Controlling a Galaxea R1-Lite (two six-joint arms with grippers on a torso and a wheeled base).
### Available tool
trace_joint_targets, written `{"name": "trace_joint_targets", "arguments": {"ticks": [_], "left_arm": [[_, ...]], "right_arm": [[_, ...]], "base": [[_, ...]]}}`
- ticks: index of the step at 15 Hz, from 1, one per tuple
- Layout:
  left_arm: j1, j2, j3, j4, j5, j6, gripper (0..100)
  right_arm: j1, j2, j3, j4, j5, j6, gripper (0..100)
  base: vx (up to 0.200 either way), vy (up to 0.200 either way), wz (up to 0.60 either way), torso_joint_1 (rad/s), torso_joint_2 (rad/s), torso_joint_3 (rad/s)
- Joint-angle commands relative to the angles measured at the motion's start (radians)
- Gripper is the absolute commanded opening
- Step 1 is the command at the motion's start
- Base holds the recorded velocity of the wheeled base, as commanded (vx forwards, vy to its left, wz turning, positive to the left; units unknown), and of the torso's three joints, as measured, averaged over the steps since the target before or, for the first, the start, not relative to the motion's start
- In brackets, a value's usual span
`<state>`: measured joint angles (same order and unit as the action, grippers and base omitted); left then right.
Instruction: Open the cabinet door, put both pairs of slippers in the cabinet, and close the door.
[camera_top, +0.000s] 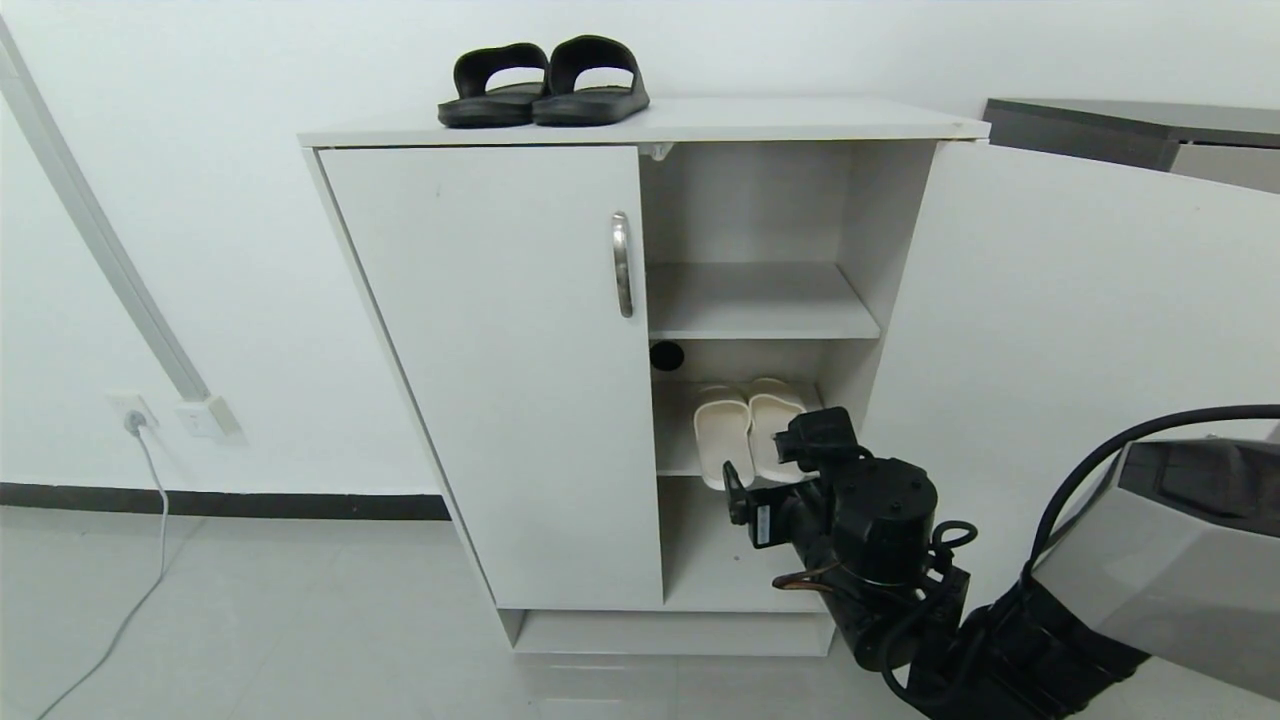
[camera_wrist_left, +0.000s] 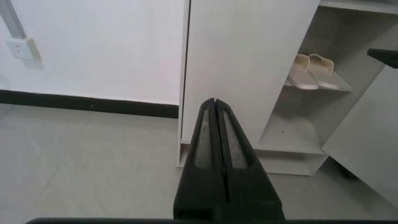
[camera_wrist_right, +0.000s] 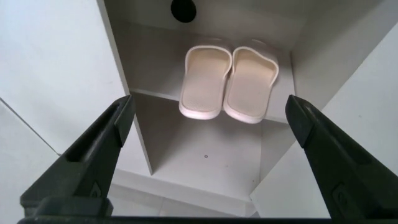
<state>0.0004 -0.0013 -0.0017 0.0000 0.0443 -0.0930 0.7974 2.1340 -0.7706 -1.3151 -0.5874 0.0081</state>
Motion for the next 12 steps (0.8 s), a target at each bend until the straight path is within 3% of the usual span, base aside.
{"name": "trace_joint_targets", "arguments": {"ticks": [1, 3, 12], "left_arm": [[0.001, 0.001, 0.000, 0.000, 0.000, 0.001, 0], [0.001, 0.001, -0.001, 0.000, 0.000, 0.001, 0], [0.001, 0.001, 0.000, 0.000, 0.000, 0.001, 0]], "right_arm": [[0.000, 0.003, 0.005, 0.000, 0.000, 0.000, 100], [-0.001, 0.003, 0.008, -0.001, 0.001, -0.002, 100], [-0.012, 0.004, 0.028, -0.003, 0.001, -0.005, 100]], "base": [[0.000, 0.000, 0.00, 0.000, 0.00, 0.000], [0.000, 0.000, 0.00, 0.000, 0.00, 0.000], [0.000, 0.200, 0.00, 0.004, 0.00, 0.003]]}}
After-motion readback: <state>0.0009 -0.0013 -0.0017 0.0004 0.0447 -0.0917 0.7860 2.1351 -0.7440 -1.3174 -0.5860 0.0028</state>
